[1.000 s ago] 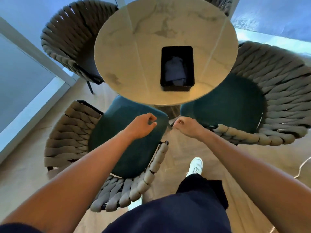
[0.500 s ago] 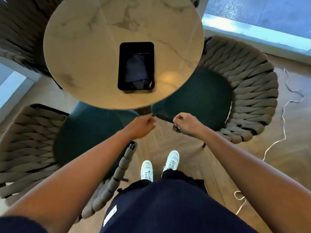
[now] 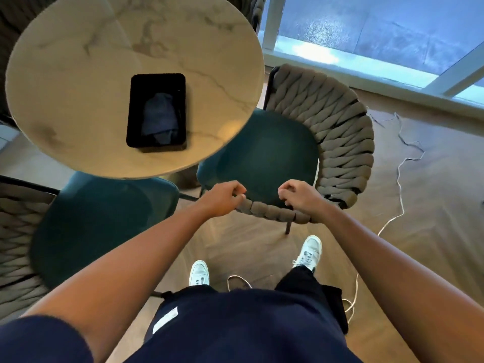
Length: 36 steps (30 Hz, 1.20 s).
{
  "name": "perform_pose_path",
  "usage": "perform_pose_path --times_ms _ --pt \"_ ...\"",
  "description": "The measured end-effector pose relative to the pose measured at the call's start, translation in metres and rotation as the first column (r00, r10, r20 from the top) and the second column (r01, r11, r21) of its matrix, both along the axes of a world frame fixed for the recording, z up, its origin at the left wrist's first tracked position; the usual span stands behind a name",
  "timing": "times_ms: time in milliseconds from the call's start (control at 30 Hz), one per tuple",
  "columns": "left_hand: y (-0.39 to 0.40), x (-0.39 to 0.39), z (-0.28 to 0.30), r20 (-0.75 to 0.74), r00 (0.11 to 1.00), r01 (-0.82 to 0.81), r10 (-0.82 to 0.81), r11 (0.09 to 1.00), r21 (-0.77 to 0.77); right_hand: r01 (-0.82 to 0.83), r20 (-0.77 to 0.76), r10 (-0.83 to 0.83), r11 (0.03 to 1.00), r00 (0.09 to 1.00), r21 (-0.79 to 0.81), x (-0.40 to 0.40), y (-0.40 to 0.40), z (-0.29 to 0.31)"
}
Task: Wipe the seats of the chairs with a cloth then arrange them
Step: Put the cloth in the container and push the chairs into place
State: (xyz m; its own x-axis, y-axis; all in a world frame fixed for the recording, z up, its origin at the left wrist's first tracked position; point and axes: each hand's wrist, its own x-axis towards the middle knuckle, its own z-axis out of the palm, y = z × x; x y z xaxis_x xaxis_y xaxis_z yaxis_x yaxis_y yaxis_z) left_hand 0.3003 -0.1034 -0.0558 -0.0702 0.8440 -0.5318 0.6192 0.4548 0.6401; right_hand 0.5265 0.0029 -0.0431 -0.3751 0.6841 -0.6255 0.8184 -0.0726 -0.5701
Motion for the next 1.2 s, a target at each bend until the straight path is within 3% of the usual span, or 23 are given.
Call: perform_pose_path --times_ms 267,433,533,767,1033,1200 --pt "0.063 0.129 -0.022 -0.043 0.98 -0.197 0.195 0.979 -0.052 -0.087 -0.028 0.088 0.996 0.996 0.023 0.114 0.114 -0.021" --pt "0.089 0.229 -0.027 0.033 0.951 -0.305 0.309 0.949 -0.08 -0.358 0.009 0.358 0.934 0.934 -0.012 0.178 0.163 -0.012" --pt "0.099 0.271 -0.03 0.066 0.948 -0.307 0.313 0.948 -0.081 -0.349 0.017 0.349 0.937 0.937 -0.006 0.201 0.187 -0.012" --pt "0.124 0.309 -0.039 -0.03 0.95 -0.313 0.312 0.944 -0.102 -0.395 0.022 0.398 0.915 0.917 -0.081 0.228 0.231 -0.011" --pt "0.168 0.326 -0.041 0.001 0.925 -0.378 0.38 0.919 -0.111 -0.446 0.022 0.449 0.892 0.893 -0.081 0.235 0.277 -0.028" --pt "0.201 0.361 -0.055 -0.091 0.872 -0.489 0.48 0.856 -0.17 -0.622 0.026 0.623 0.782 0.782 -0.019 0.225 0.317 -0.045"
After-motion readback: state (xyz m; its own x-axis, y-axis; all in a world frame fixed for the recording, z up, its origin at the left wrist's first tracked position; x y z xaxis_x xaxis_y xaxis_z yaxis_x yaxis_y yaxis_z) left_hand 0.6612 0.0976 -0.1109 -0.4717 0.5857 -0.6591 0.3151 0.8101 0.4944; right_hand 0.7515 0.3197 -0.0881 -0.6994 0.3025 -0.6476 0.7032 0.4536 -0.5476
